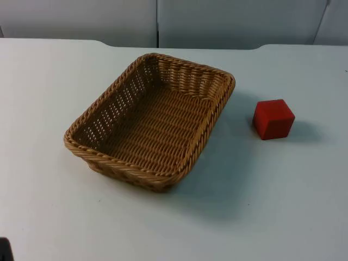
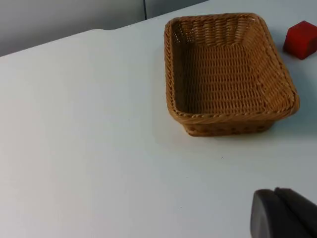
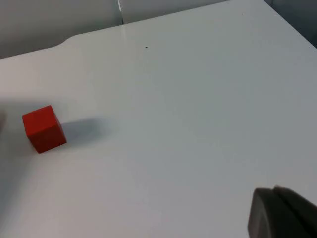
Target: Pick up the basket with the left hand and place the cube into the basket with the right hand.
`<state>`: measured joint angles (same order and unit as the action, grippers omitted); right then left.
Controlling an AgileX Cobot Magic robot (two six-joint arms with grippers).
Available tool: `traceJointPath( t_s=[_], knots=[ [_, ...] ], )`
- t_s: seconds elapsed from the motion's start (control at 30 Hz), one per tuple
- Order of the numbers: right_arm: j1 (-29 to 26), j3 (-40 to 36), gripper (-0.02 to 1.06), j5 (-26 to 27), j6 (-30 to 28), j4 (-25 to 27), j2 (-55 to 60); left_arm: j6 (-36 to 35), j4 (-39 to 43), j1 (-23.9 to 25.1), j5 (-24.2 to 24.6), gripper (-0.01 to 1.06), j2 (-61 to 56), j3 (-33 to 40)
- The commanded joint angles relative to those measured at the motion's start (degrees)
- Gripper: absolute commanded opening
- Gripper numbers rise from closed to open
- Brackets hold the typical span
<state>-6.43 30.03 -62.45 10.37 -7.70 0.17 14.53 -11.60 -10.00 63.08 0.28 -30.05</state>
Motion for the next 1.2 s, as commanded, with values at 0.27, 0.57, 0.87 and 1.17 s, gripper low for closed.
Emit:
traceJointPath(
  t_s=[0.27,0.57,0.87,1.17],
  knots=[
    [0.21,-0.21,0.00,0.63,0.06,0.17,-0.17,2.51,-10.97,-0.43,-13.90,0.00,5.05,-1.56],
    [0.21,-0.21,0.00,0.63,0.06,0.17,-0.17,0.48,-14.53,-0.43,-36.95,0.00,26.46,-2.10],
    [0.21,-0.21,0.00,0.62,0.06,0.27,-0.17,12.33,-28.49,-0.43,-24.11,0.00,47.92,-2.10],
    [0.21,-0.21,0.00,0.62,0.06,0.27,-0.17,33.15,-45.31,-0.43,-20.49,0.00,69.92,-4.29]
  ],
)
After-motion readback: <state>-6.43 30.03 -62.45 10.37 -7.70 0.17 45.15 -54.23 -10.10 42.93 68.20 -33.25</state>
